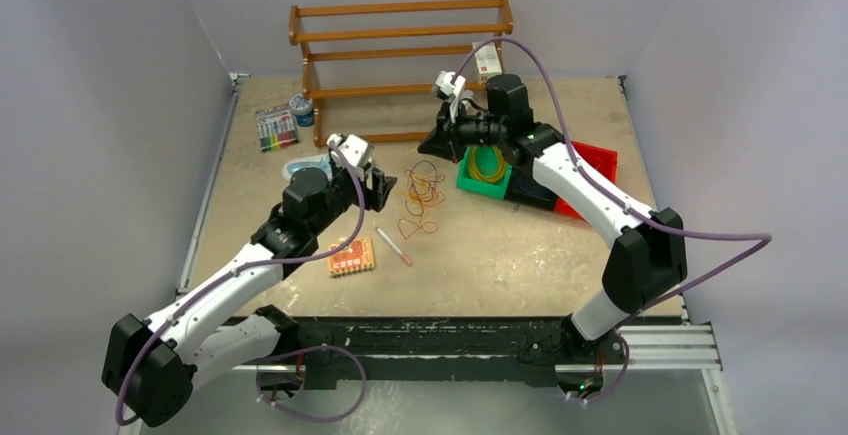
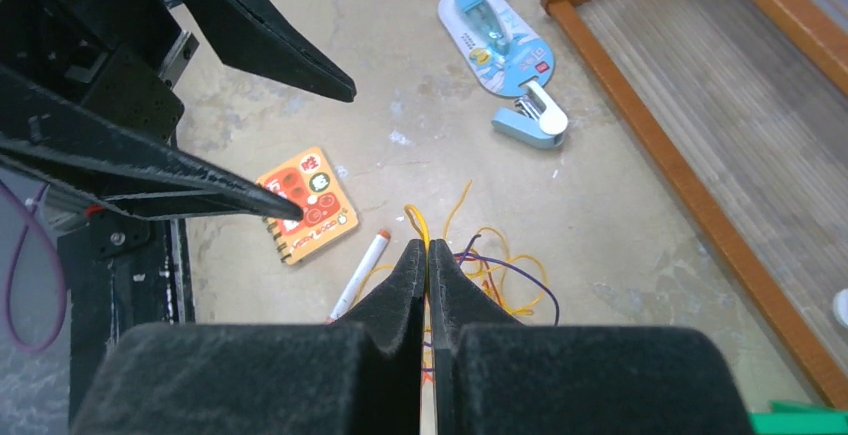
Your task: Untangle the cables
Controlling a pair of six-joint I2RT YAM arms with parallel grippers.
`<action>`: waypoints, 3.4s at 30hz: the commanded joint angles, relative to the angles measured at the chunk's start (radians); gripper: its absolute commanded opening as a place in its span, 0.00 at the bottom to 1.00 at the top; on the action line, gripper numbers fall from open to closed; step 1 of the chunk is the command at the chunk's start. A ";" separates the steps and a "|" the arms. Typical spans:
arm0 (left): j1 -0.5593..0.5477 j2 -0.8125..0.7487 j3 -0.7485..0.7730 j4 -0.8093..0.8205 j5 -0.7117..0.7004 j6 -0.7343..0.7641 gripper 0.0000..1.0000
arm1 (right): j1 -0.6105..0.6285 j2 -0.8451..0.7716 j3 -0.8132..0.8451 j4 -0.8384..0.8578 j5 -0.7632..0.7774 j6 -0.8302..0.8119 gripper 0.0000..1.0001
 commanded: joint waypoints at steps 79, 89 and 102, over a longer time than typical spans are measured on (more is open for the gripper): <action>0.003 0.234 0.512 -0.216 -0.187 -0.233 0.00 | 0.062 -0.061 -0.429 0.974 0.208 0.250 0.84; 0.004 0.243 0.554 -0.270 -0.176 -0.216 0.00 | 0.075 0.060 -0.395 1.146 0.435 0.343 0.71; 0.004 0.257 0.615 -0.321 -0.129 -0.219 0.00 | 0.076 0.192 -0.272 1.034 0.486 0.339 0.68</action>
